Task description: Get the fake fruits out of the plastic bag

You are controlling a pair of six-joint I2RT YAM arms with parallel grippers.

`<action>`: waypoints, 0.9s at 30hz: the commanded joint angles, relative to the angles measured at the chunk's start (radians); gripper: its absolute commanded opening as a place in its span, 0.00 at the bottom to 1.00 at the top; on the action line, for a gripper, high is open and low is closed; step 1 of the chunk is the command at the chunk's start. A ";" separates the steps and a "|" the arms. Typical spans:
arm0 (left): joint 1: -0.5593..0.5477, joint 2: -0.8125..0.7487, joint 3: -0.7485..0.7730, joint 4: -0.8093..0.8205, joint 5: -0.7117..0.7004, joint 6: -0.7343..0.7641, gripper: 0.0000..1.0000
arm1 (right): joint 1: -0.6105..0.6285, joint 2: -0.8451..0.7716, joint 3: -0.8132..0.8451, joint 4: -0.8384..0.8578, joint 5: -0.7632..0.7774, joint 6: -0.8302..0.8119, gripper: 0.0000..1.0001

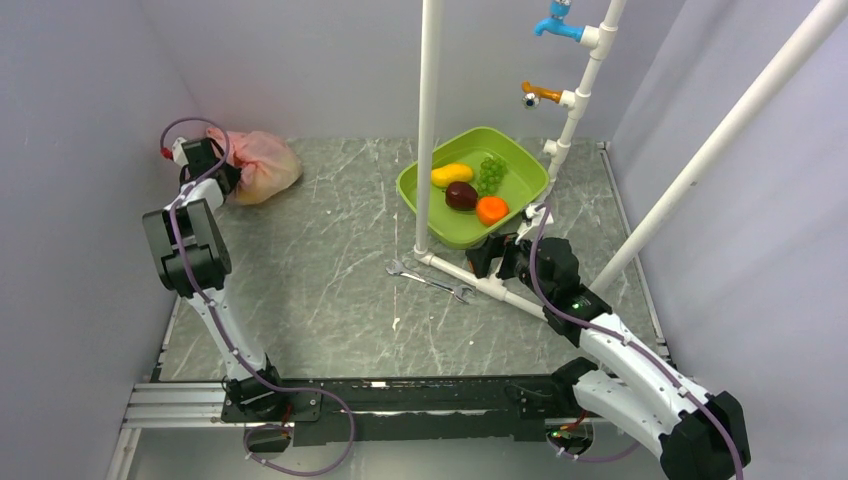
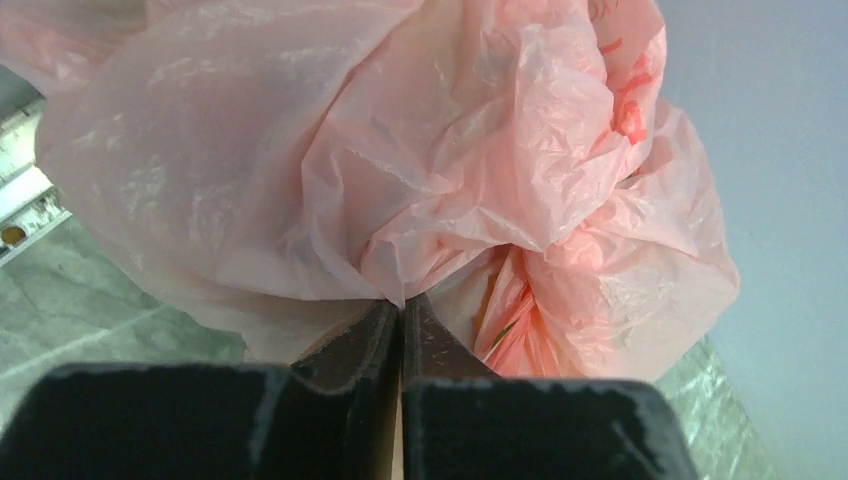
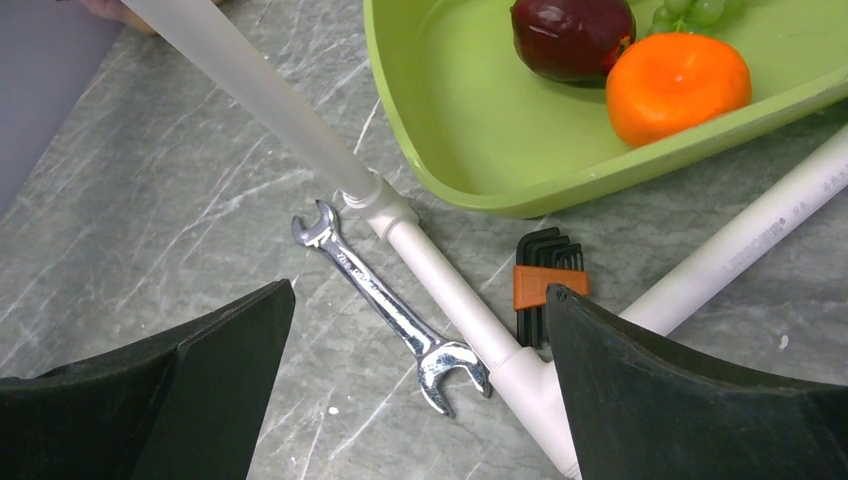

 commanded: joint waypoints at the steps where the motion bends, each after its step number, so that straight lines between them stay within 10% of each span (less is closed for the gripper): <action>1: -0.014 -0.081 -0.045 -0.107 0.131 0.020 0.06 | 0.004 0.013 0.047 0.004 0.026 -0.015 1.00; 27: -0.428 -1.084 -1.021 -0.268 0.334 0.101 0.02 | 0.078 0.067 0.111 -0.215 -0.108 0.094 1.00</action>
